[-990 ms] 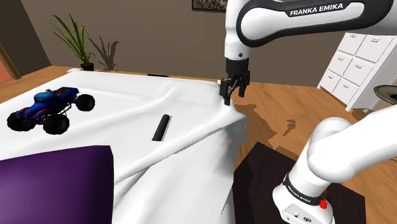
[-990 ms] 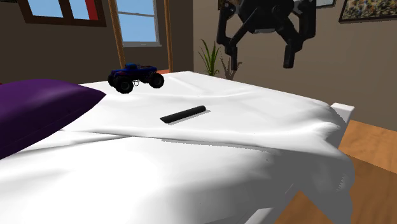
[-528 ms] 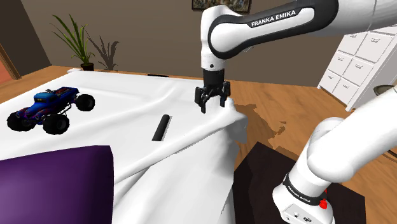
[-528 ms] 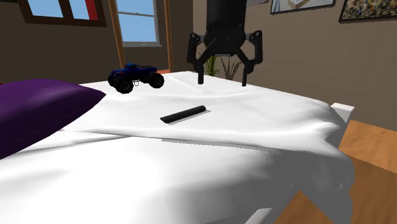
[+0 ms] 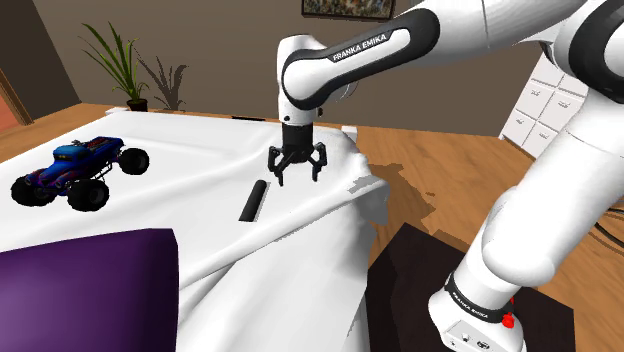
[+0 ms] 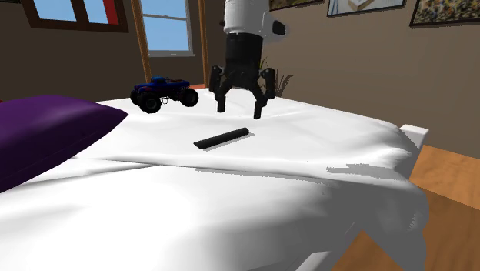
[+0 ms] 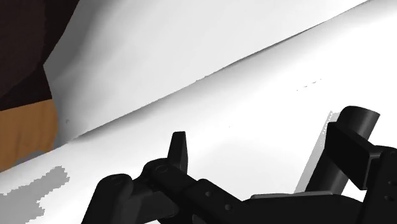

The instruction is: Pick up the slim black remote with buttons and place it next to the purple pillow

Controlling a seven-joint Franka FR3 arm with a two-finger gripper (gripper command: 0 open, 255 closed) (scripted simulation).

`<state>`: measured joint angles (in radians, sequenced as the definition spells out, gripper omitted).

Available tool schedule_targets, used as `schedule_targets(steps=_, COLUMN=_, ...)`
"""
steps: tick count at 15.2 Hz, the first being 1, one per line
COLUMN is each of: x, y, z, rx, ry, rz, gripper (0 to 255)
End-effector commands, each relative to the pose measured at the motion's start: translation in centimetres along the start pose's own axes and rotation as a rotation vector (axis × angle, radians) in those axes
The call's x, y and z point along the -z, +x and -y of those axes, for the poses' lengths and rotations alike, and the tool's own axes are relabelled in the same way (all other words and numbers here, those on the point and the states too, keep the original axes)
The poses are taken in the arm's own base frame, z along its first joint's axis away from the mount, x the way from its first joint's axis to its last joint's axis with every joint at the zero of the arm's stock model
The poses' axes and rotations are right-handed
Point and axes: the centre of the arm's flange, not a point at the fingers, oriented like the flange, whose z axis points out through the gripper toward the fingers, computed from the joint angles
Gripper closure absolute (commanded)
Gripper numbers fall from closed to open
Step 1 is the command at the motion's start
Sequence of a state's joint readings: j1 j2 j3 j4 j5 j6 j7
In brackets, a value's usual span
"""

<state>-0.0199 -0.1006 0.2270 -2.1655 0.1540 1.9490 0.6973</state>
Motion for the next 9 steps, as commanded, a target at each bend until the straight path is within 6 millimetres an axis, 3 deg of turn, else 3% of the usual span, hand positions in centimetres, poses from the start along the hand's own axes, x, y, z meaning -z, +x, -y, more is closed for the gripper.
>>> schedule_targets(steps=1, x=-1.2, y=1.5, z=1.9, rx=-0.062, ry=0.016, rz=0.008, gripper=0)
schedule_targets(steps=9, x=-5.1, y=8.7, z=7.9, rx=-0.294, ry=0.077, rz=0.04, gripper=0)
